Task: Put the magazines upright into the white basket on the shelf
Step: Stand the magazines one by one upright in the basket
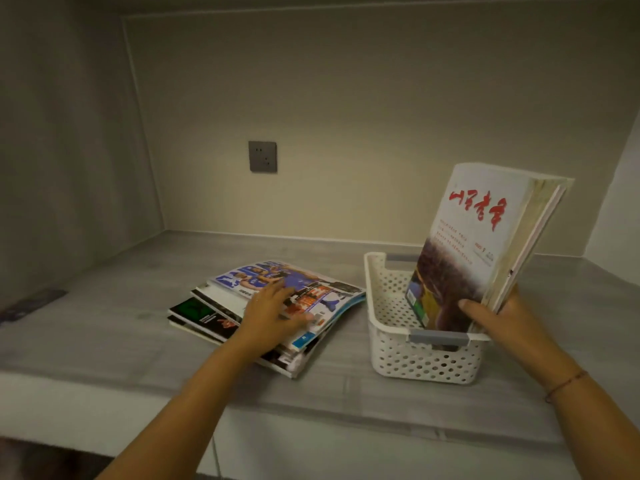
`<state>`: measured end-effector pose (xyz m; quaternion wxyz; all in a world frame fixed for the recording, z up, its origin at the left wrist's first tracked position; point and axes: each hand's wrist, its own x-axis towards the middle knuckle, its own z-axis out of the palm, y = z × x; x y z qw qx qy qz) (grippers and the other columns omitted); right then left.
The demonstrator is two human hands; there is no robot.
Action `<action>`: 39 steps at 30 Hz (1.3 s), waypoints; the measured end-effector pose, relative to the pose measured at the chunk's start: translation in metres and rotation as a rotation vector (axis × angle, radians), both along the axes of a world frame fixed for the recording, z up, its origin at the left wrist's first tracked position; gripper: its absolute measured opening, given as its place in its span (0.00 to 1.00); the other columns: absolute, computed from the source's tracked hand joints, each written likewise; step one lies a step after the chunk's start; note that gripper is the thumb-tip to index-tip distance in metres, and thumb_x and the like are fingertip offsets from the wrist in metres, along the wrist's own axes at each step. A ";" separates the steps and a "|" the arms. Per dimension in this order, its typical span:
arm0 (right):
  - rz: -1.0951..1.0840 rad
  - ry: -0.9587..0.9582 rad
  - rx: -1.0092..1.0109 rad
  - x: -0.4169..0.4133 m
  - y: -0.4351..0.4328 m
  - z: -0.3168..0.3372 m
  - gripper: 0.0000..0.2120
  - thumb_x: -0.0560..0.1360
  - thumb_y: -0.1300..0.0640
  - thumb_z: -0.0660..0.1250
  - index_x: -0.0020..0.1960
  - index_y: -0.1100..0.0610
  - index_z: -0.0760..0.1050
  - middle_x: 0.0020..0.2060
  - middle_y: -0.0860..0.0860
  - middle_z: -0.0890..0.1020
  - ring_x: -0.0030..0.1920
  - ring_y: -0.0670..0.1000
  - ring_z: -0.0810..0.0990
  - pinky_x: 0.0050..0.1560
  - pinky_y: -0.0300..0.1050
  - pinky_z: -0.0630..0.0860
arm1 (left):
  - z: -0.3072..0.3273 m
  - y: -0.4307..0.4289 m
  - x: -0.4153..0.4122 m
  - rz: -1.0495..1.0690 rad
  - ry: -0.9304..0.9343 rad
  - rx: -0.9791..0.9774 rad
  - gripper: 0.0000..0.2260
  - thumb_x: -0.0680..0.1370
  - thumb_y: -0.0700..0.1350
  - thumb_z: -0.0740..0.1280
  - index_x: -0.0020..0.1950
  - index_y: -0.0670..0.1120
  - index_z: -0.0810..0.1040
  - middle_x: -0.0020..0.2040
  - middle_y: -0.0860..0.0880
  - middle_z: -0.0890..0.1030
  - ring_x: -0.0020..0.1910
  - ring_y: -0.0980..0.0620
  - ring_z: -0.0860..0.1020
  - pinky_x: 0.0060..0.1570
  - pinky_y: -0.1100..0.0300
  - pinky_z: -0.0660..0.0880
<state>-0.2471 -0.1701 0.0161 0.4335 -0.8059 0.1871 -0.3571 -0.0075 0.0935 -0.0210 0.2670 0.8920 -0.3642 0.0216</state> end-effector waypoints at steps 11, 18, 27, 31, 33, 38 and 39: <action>-0.005 -0.015 0.028 0.000 0.007 0.003 0.33 0.72 0.62 0.68 0.73 0.53 0.58 0.68 0.53 0.70 0.63 0.53 0.70 0.62 0.50 0.68 | -0.020 0.045 0.010 -0.141 -0.092 0.288 0.39 0.70 0.73 0.48 0.78 0.57 0.49 0.79 0.55 0.50 0.77 0.55 0.46 0.73 0.51 0.38; 0.016 -0.024 0.039 -0.002 0.014 0.006 0.31 0.73 0.62 0.67 0.73 0.52 0.59 0.67 0.54 0.71 0.64 0.55 0.71 0.62 0.52 0.69 | -0.024 0.063 -0.013 0.201 -0.108 -0.255 0.27 0.71 0.67 0.63 0.62 0.51 0.77 0.62 0.49 0.77 0.64 0.48 0.71 0.65 0.50 0.67; -0.006 -0.031 0.021 -0.004 0.019 0.008 0.31 0.73 0.62 0.67 0.73 0.54 0.60 0.68 0.53 0.70 0.61 0.52 0.70 0.61 0.49 0.67 | -0.012 0.042 -0.006 0.805 0.234 -0.266 0.50 0.64 0.64 0.74 0.75 0.43 0.55 0.74 0.40 0.62 0.73 0.40 0.59 0.67 0.44 0.61; -0.001 -0.016 0.024 -0.003 0.018 0.008 0.31 0.73 0.61 0.67 0.73 0.53 0.60 0.68 0.54 0.70 0.65 0.56 0.70 0.64 0.54 0.68 | -0.010 0.044 0.001 0.831 0.290 -0.283 0.48 0.62 0.62 0.76 0.73 0.43 0.60 0.70 0.39 0.69 0.69 0.39 0.67 0.65 0.44 0.65; -0.006 -0.017 0.028 -0.002 0.019 0.008 0.31 0.73 0.61 0.67 0.73 0.53 0.59 0.68 0.54 0.70 0.65 0.56 0.70 0.63 0.53 0.68 | -0.010 0.043 0.004 0.805 0.353 -0.343 0.41 0.64 0.59 0.77 0.69 0.42 0.64 0.64 0.40 0.75 0.63 0.40 0.73 0.62 0.44 0.71; -0.005 -0.010 0.023 -0.003 0.019 0.009 0.31 0.73 0.62 0.67 0.73 0.55 0.59 0.67 0.55 0.70 0.63 0.54 0.70 0.60 0.48 0.68 | -0.006 0.046 0.005 0.679 0.460 -0.546 0.21 0.69 0.47 0.76 0.57 0.41 0.75 0.53 0.41 0.82 0.49 0.42 0.81 0.50 0.47 0.79; -0.007 -0.011 0.022 -0.003 0.019 0.009 0.31 0.73 0.62 0.67 0.73 0.55 0.59 0.67 0.55 0.70 0.62 0.53 0.71 0.59 0.48 0.68 | -0.005 0.048 0.006 0.652 0.436 -0.556 0.18 0.71 0.46 0.75 0.56 0.41 0.76 0.53 0.41 0.83 0.48 0.43 0.82 0.48 0.48 0.79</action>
